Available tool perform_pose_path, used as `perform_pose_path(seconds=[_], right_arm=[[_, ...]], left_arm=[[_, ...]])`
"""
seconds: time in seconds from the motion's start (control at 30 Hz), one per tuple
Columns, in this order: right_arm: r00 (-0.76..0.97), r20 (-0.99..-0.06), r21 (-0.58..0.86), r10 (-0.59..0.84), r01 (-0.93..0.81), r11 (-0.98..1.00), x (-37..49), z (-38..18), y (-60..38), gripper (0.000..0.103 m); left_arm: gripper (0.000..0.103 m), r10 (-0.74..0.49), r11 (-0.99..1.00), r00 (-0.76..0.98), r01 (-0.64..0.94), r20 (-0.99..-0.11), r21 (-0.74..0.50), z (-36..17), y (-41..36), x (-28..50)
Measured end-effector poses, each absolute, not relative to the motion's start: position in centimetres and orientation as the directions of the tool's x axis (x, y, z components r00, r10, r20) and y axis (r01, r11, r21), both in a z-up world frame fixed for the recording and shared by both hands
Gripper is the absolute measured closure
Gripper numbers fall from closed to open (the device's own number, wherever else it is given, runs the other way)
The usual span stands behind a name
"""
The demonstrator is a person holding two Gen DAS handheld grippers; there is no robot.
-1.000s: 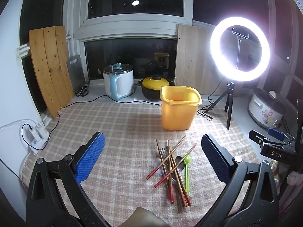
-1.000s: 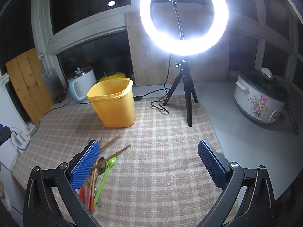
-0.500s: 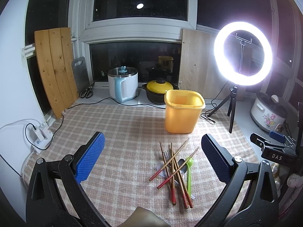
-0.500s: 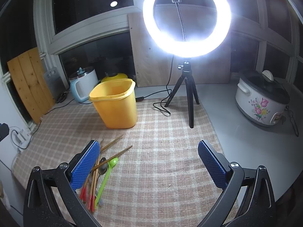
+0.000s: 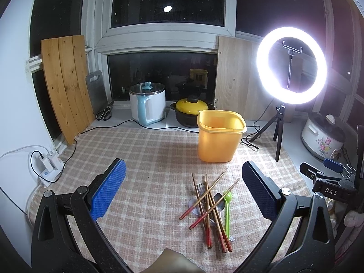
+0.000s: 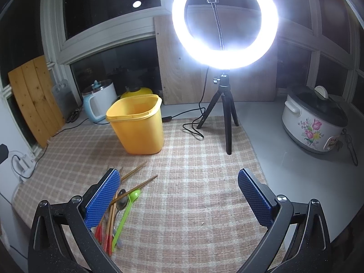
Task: Organize utensils
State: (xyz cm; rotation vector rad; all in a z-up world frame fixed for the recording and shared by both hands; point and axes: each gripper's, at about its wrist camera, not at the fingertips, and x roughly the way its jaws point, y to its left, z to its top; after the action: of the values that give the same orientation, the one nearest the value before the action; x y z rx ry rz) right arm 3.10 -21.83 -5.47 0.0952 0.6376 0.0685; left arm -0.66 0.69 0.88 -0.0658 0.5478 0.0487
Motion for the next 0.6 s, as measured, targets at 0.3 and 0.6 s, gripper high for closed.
perform_pose_path(seconds=[0.3,0.6], right_arm=[[0.801,-0.592,0.109,0.091,-0.033,0.994,3.12,-5.54,-21.85,0.001],[0.798,-0.595,0.114,0.093,-0.031,0.993,3.18,-5.77,-21.95,0.001]], left_arm=[[0.000,0.029,0.997,0.854,-0.062,-0.520,-0.046,0.78,0.70,-0.71],[0.000,0.029,0.997,0.854,-0.062,-0.519,-0.046,0.80,0.69,-0.60]])
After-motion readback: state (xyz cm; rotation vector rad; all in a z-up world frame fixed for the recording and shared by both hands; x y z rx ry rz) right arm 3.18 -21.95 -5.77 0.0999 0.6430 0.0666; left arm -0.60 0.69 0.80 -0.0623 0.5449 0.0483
